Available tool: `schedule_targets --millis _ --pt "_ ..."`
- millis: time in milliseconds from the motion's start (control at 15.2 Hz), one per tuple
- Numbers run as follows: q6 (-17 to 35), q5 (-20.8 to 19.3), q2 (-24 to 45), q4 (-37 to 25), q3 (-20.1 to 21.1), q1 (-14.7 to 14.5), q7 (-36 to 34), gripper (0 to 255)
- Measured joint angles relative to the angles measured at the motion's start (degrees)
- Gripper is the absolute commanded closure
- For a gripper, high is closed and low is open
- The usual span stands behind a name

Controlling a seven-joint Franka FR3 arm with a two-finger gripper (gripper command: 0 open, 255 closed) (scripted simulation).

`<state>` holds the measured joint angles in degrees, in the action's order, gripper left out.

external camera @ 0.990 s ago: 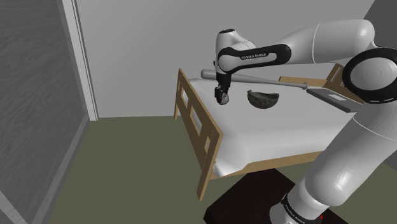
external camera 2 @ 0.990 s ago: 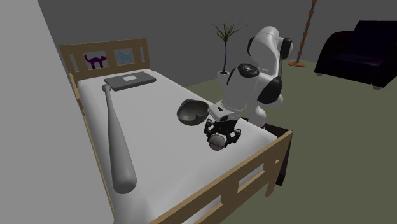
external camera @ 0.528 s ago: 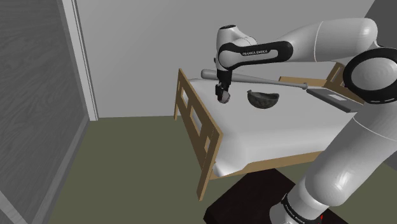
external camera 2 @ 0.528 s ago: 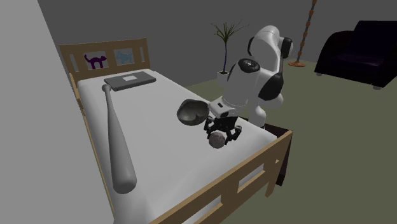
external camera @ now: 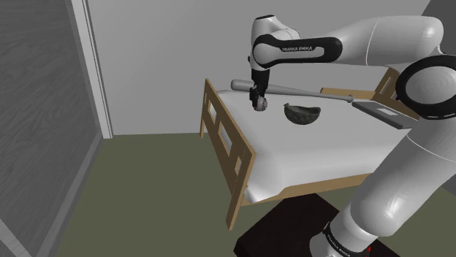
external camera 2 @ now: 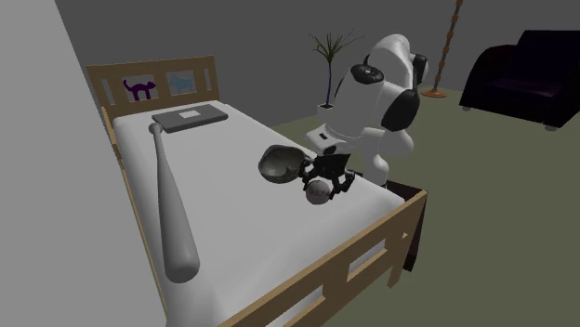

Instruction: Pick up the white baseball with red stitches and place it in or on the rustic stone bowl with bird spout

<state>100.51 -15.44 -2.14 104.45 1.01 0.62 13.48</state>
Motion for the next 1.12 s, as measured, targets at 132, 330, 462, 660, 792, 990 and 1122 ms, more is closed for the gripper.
schedule_targets --millis 132,330,462,660,792,990,1122 --pt "-1.31 0.06 -0.04 -1.32 -0.01 0.01 0.38 255" --pt "-3.64 0.16 0.10 -3.83 0.07 -0.06 0.86 255" --pt "-5.11 0.20 0.23 -5.48 0.07 -0.05 1.28 255" --pt "-7.43 0.25 0.62 -8.22 0.19 -0.16 1.68 255" --pt "-8.99 0.26 0.77 -9.95 0.25 -0.21 1.98 255" --pt "-11.23 0.25 1.23 -12.77 0.21 -0.17 2.68 255" --pt "-12.90 0.24 1.61 -14.83 0.29 -0.25 2.98 255"
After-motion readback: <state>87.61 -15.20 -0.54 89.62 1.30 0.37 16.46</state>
